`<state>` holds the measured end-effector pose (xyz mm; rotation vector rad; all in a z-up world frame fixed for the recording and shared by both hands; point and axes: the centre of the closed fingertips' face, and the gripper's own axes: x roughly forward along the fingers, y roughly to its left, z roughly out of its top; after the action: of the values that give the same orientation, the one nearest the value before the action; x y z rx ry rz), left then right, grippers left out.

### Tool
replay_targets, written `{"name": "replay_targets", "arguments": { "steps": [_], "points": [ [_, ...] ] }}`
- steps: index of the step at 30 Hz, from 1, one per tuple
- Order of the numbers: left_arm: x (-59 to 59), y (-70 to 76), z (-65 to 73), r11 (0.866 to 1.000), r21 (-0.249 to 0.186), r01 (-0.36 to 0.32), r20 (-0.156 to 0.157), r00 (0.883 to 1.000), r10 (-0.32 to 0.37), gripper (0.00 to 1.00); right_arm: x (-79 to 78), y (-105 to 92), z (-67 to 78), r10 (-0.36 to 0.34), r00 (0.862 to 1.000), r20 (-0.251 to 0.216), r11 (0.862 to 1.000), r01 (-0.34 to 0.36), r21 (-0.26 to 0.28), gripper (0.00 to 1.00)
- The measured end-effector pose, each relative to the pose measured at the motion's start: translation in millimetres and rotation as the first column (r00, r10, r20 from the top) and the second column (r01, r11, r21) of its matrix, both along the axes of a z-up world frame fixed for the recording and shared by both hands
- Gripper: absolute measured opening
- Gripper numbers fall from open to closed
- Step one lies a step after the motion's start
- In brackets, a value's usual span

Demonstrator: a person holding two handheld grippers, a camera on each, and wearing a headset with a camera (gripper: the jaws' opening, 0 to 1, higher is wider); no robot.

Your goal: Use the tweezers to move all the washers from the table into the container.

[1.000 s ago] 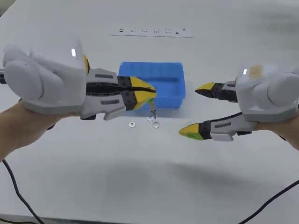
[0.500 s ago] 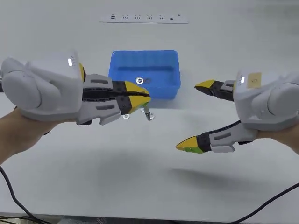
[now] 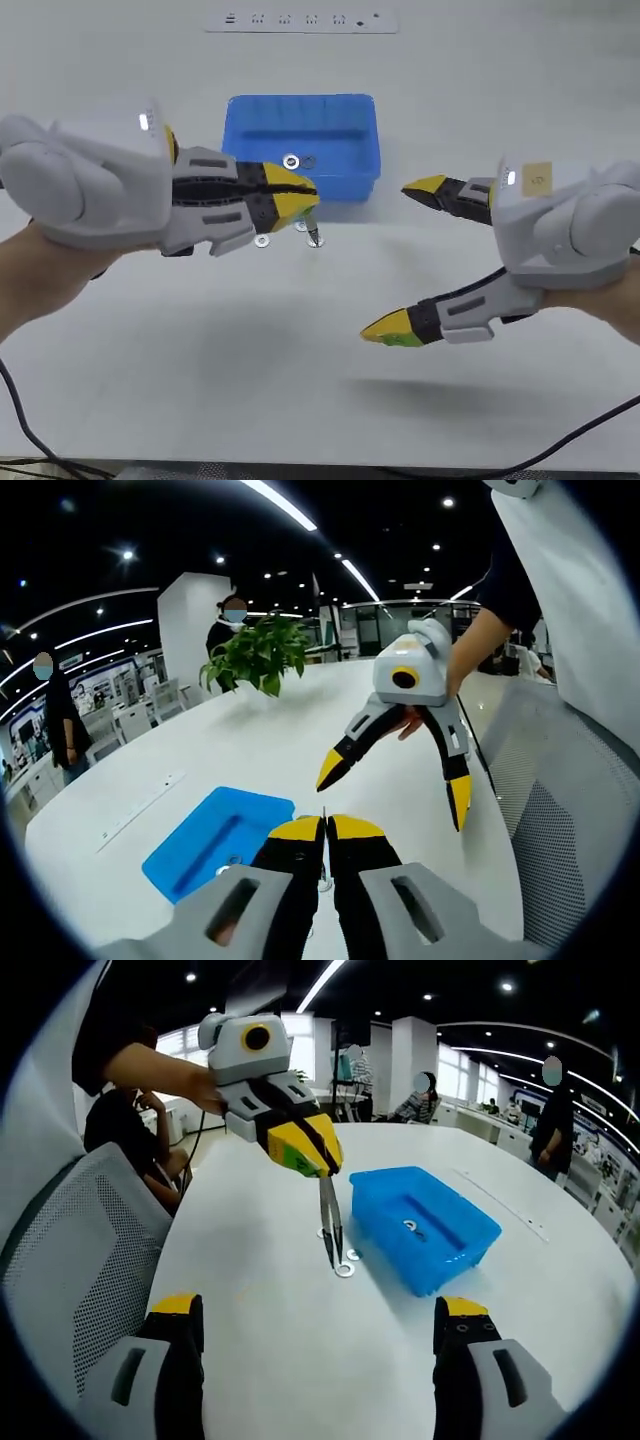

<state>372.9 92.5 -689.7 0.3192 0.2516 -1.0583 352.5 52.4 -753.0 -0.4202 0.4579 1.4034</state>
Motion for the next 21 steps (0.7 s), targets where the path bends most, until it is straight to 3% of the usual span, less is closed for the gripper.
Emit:
{"name": "replay_targets", "arguments": {
  "steps": [10,21],
  "points": [
    [0.7,-1.1,-4.6,1.0,0.01,0.007,0.003,1.0,-0.007,0.05,-5.8,2.7,0.7,0.01,1.0,-0.023,1.0,-0.009,0.018,0.97],
    [-1.8,-2.9,-9.4,1.0,0.002,0.028,-0.019,0.999,-0.027,0.05,-9.4,4.7,0.0,0.02,0.999,-0.042,1.0,-0.02,0.02,0.94]
  ]
}}
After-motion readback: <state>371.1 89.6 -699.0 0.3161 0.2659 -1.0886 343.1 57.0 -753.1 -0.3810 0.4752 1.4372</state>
